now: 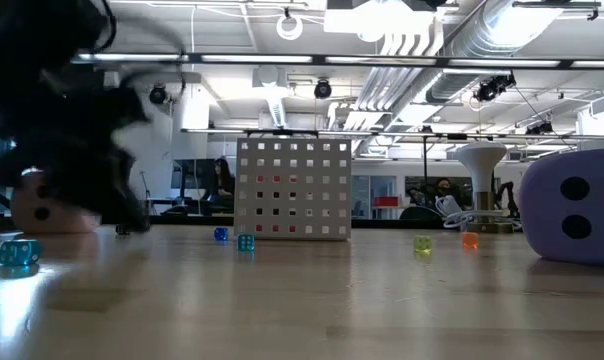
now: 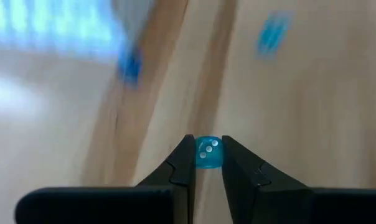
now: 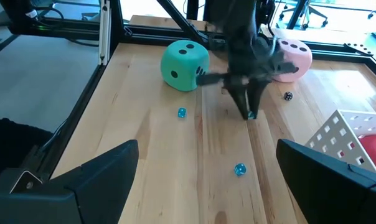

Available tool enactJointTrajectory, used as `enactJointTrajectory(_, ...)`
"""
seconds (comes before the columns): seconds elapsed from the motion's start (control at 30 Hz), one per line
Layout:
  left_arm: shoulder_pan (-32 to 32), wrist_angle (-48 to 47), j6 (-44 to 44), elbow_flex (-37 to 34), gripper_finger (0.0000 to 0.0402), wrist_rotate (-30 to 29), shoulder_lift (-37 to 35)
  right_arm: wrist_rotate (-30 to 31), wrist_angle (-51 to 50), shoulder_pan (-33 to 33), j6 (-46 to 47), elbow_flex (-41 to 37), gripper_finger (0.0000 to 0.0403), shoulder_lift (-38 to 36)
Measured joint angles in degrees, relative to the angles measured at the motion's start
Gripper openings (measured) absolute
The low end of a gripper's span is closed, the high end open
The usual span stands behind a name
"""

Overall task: Pick & Place Dice
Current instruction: Put the small light blue die into the bin

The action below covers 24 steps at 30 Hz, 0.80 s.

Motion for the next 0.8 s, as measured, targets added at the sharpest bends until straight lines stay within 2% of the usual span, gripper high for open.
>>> enactJointTrajectory(0.17, 5.8, -1.9, 10.2, 9.9, 0.0045, 0.4, -2.6, 0.0, 0.8, 0.0, -0.1, 0.0, 0.0372, 0.0)
enactJointTrajectory(0.33, 13.1, -5.5, 14.9, 17.4, 0.0045, 1.8, -1.7, 0.0, 0.8, 0.0, -0.2, 0.0, 0.0372, 0.0)
enactJointTrajectory(0.53, 20.4, -4.8, 17.0, 19.5, 0.0045, 7.0, -1.4, 0.0, 0.5, 0.0, -0.2, 0.0, 0.0372, 0.0)
enactJointTrajectory(0.8, 27.0, -5.1, 14.9, 19.5, 0.0052, 14.9, -1.3, 0.0, 0.4, 0.0, -0.2, 0.0, 0.0372, 0.0)
